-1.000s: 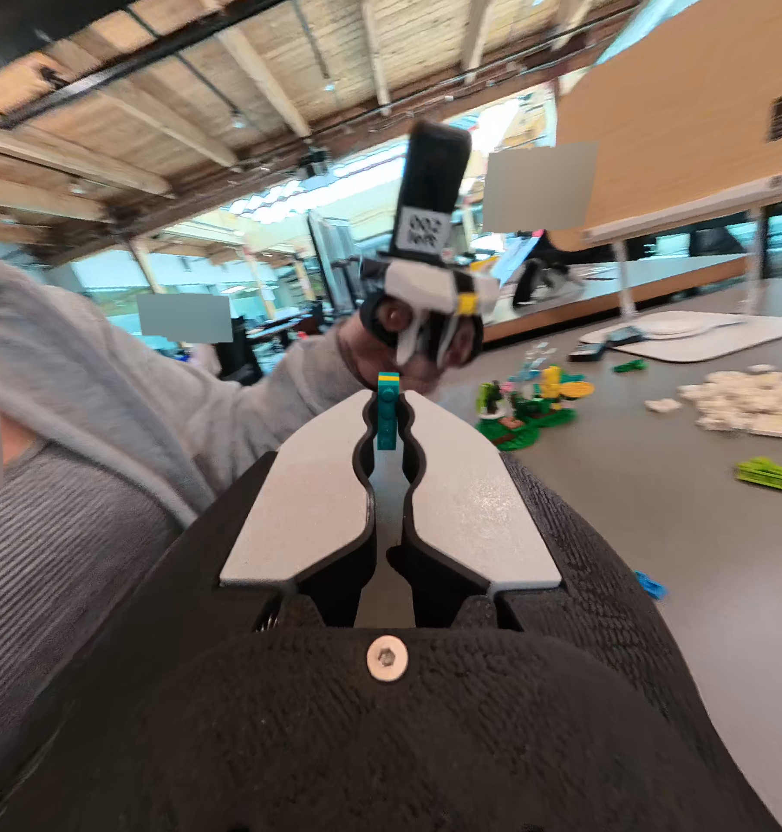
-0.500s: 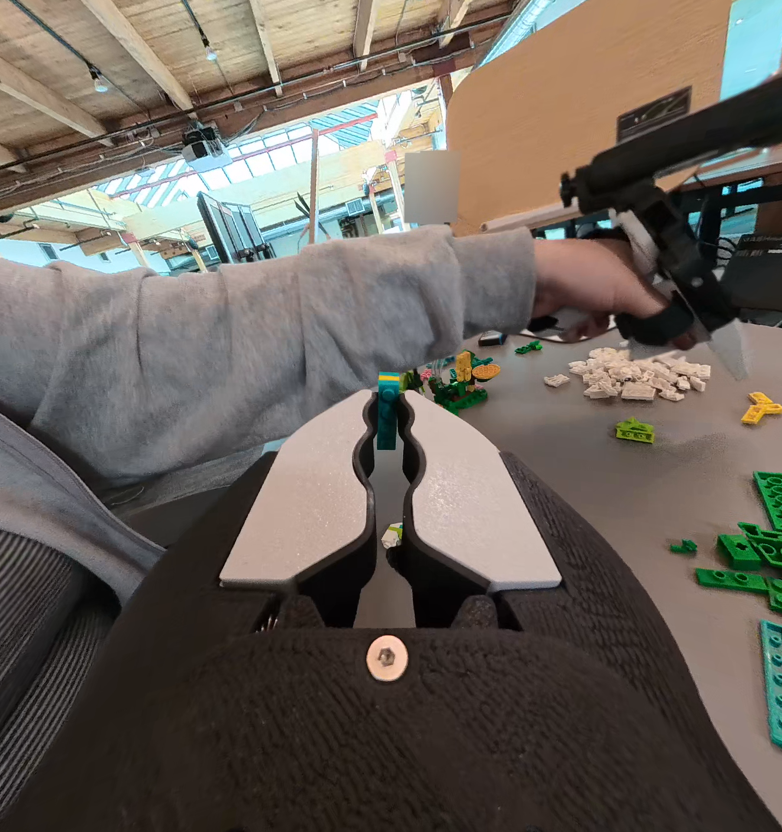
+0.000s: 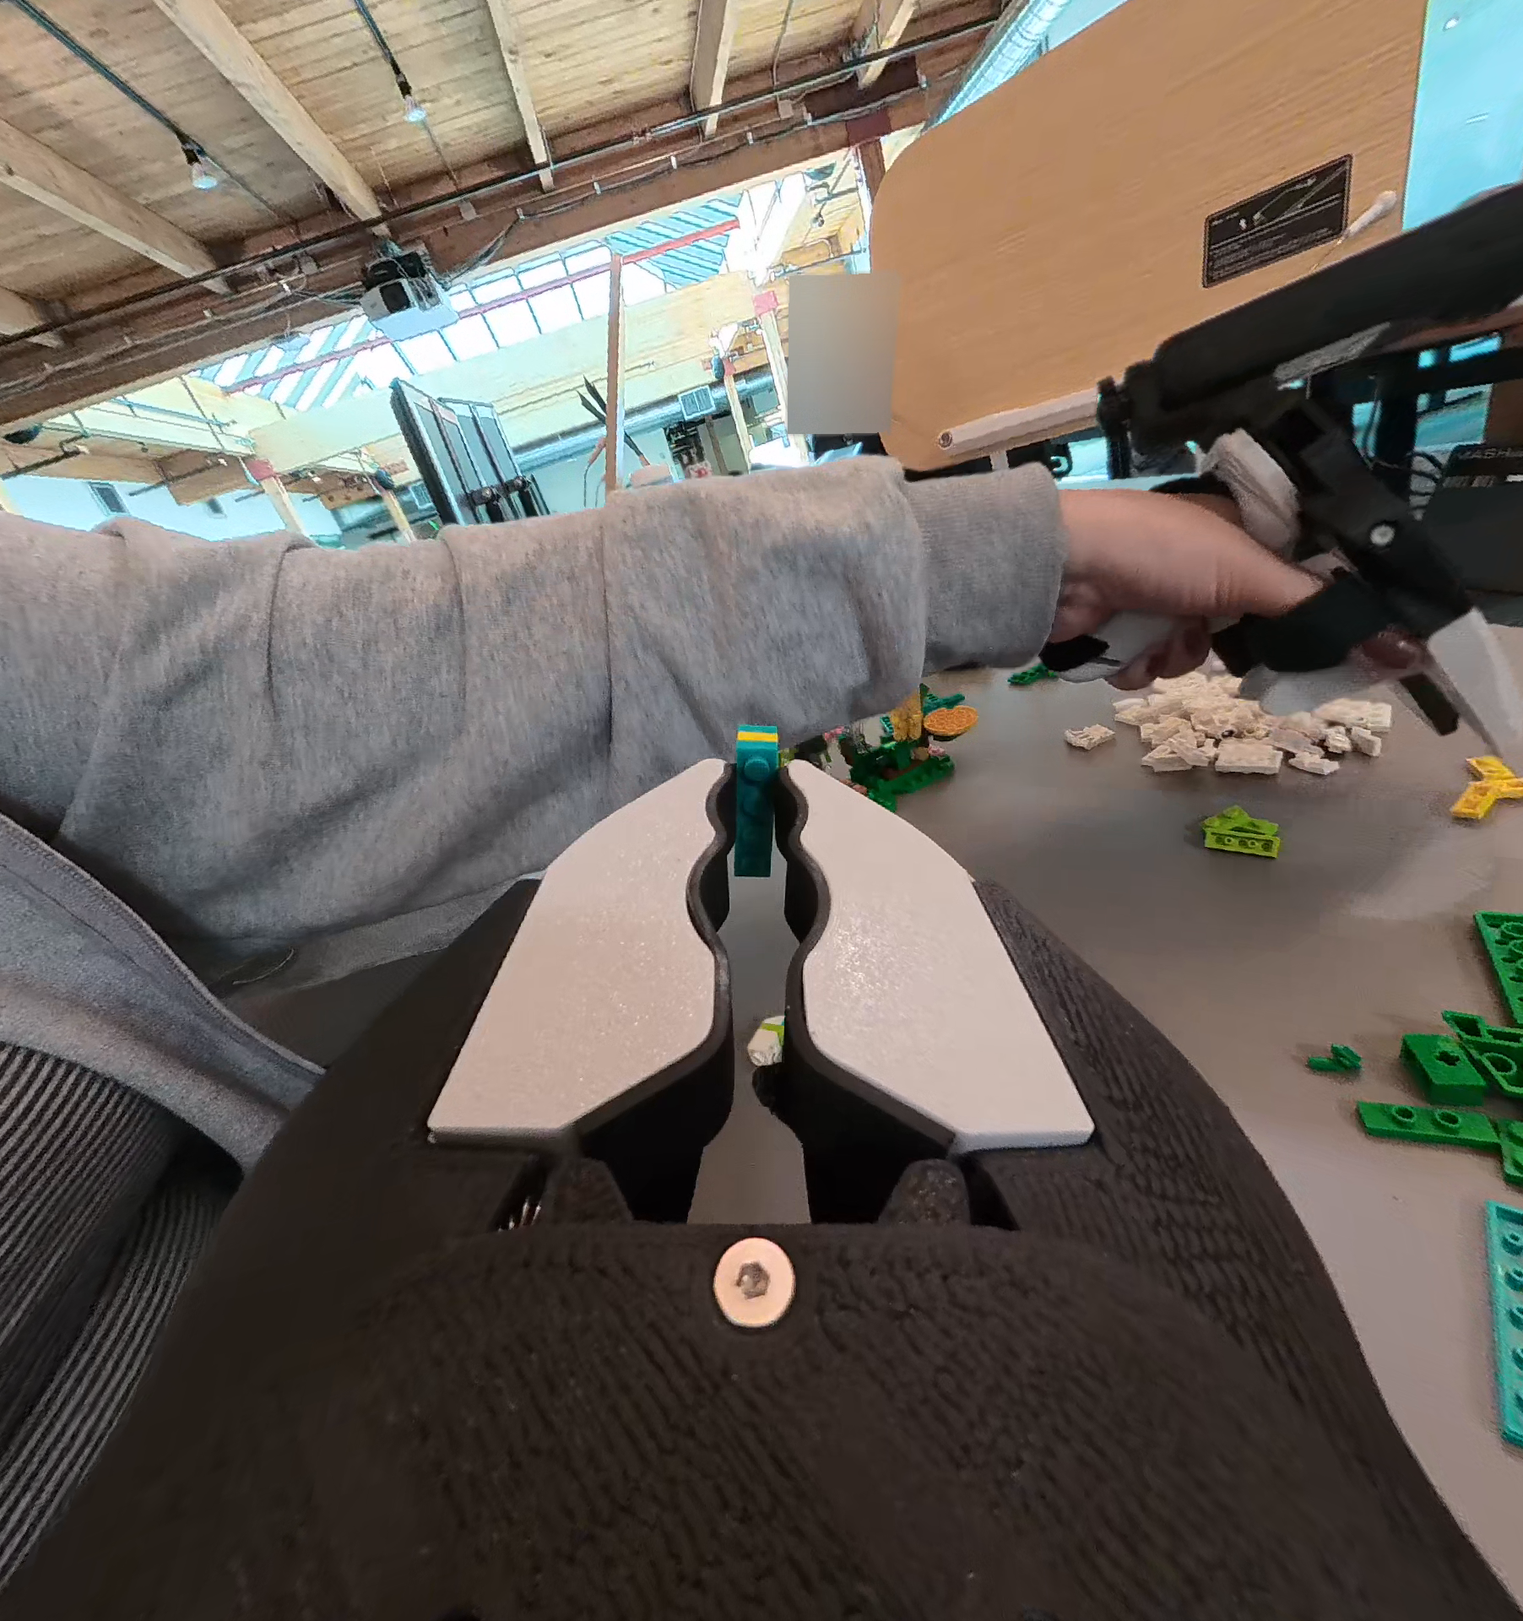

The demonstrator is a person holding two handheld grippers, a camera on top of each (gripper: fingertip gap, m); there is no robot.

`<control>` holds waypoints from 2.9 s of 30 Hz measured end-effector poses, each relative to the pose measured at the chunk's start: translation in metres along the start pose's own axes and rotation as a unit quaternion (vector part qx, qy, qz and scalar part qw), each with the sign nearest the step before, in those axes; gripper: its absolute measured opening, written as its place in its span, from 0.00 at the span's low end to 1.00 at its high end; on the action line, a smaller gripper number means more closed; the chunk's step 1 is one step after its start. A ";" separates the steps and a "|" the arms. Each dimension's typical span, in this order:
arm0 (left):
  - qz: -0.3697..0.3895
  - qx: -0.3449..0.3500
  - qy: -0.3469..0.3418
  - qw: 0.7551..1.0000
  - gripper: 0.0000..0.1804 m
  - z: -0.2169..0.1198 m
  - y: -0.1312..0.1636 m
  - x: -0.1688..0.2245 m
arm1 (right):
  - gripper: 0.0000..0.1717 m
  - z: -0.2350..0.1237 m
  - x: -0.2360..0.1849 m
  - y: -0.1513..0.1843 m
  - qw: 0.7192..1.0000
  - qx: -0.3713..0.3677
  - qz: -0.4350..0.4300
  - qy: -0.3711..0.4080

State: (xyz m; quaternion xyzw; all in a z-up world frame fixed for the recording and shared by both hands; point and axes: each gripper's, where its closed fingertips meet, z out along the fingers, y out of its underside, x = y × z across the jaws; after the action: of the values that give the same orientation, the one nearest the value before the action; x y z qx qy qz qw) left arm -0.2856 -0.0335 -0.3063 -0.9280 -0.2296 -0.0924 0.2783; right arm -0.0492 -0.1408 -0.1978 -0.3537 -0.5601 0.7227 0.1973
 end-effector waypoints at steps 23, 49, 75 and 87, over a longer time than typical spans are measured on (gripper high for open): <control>0.027 -0.019 -0.059 0.998 0.06 0.003 0.008 -0.019 | 0.04 0.004 -0.006 0.006 1.000 -0.016 0.006 -0.017; 0.181 -0.050 -0.160 0.969 0.15 0.006 0.009 -0.027 | 0.04 0.006 -0.009 0.011 0.999 -0.028 0.006 -0.026; 0.218 0.235 0.384 0.866 0.25 -0.144 0.125 0.226 | 0.03 -0.017 -0.008 -0.031 0.995 0.092 0.015 -0.044; 0.278 0.314 0.335 0.844 0.04 -0.141 0.130 0.240 | 0.05 -0.020 -0.009 -0.036 0.993 0.111 -0.009 -0.040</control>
State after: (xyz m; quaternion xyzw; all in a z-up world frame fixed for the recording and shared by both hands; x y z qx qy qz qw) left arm -0.0189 -0.1180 -0.1793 -0.7287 0.1279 -0.2394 0.6287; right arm -0.0321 -0.1230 -0.1629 -0.2956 -0.4872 0.7920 0.2188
